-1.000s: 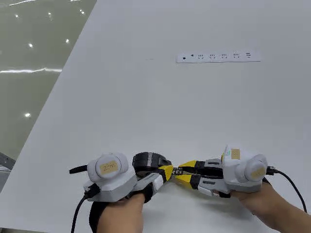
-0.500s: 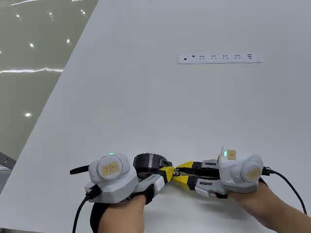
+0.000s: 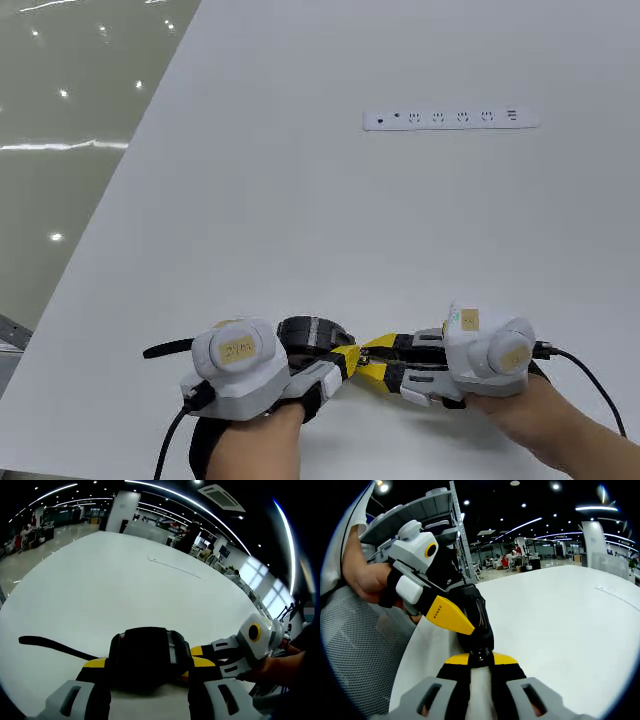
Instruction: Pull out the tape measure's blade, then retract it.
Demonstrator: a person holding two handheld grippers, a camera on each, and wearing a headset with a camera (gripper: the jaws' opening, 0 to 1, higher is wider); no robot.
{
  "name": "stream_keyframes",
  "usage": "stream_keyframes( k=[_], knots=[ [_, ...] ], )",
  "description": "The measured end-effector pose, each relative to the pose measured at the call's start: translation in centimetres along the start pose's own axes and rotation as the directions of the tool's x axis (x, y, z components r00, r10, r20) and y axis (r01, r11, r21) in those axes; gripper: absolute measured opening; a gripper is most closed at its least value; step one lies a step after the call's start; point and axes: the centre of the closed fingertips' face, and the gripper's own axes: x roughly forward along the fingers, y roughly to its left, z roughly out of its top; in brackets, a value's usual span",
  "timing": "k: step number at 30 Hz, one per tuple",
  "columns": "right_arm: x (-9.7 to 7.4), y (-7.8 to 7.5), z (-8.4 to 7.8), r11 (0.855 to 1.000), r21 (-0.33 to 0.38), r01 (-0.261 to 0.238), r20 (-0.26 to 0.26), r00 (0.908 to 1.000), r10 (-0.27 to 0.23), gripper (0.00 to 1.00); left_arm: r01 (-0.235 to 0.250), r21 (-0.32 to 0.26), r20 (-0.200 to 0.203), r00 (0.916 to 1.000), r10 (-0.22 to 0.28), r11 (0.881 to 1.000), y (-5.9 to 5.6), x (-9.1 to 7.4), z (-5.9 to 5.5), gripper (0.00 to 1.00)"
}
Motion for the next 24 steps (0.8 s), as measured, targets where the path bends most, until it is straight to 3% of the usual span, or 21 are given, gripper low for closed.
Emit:
stream_keyframes(
  k=[17,21,24],
  knots=[
    [-0.19,0.04,0.19,0.999,0.033,-0.007,0.012,0.9999,0.006,0.15,0.010,0.016,0.011,0.9999,-0.010,1.000,-0.02,0.07,0.04,0.61],
    [-0.54,-0.03,0.23,0.999,0.045,-0.003,0.013,0.9999,0.003,0.18,0.019,0.019,-0.003,0.9998,-0.019,1.000,0.00,0.09,0.07,0.61],
    [-0.85,-0.02,0.03,0.999,0.048,-0.002,0.004,1.0000,0.002,0.19,0.027,0.054,-0.005,0.9996,-0.027,0.998,-0.11,-0.04,0.23,0.61]
  ],
)
